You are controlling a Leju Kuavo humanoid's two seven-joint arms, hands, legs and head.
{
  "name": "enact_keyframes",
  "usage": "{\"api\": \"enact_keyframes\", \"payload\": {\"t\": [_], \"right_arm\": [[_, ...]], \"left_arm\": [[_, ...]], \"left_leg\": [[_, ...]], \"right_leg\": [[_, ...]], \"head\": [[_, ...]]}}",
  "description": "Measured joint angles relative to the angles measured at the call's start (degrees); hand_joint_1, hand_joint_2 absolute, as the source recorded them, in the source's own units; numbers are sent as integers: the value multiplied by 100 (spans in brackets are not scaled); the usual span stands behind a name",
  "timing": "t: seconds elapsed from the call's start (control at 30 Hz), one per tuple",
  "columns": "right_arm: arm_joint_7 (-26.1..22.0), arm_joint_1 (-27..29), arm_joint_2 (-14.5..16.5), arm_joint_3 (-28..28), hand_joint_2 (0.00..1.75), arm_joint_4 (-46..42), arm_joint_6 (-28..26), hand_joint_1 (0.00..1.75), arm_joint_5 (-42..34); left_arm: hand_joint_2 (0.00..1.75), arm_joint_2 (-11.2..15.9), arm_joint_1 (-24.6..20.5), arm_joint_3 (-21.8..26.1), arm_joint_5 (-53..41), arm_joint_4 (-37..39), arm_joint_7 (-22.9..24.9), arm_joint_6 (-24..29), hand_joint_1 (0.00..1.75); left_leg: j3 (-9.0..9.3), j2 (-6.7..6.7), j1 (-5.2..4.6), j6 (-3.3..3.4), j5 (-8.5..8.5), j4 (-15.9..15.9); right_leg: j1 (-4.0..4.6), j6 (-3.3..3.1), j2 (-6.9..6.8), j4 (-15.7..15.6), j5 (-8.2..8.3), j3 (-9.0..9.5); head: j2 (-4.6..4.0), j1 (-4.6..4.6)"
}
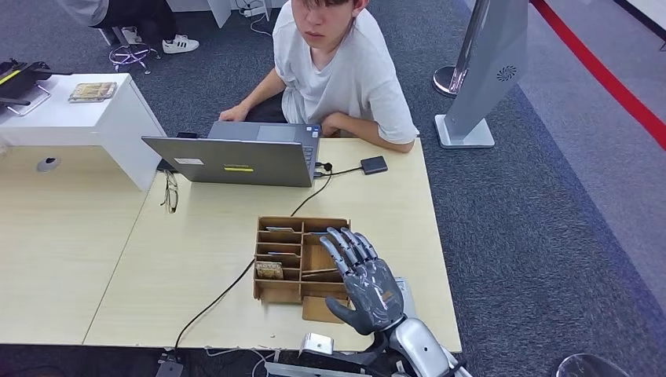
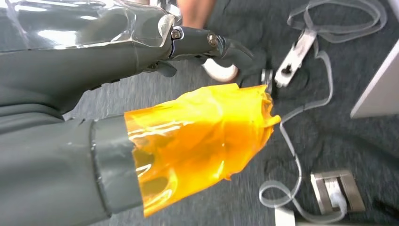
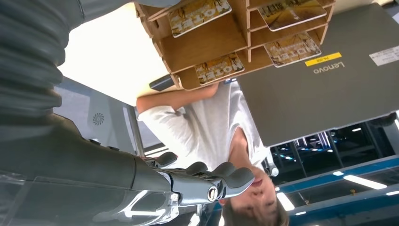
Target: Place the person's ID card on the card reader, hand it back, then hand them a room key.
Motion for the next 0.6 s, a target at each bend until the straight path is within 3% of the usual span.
{"api": "enact_keyframes", "payload": {"t": [0.17,0.33,0.6], "right_arm": [[-4,28,-40,0,175,1,-29,0,-2],[-10,60,-104,-2,175,-2,-66,0,-5],[-172,127,-255,-7,175,-26,-221,0,-195]], "left_arm": [[0,-49,-10,30,-127,148,-181,226,0],[0,75,-12,126,-62,280,-384,144,0],[0,554,125,332,82,518,-706,-198,0]], "left_leg": [[-39,-5,0,18,-20,20],[-44,4,-4,31,-39,32],[-48,7,-3,36,-56,37]], "right_leg": [[1,11,-3,2,-9,-22],[0,27,3,1,-20,-23],[0,38,5,0,-28,-24]], "head": [[0,4],[0,2],[0,2]]}}
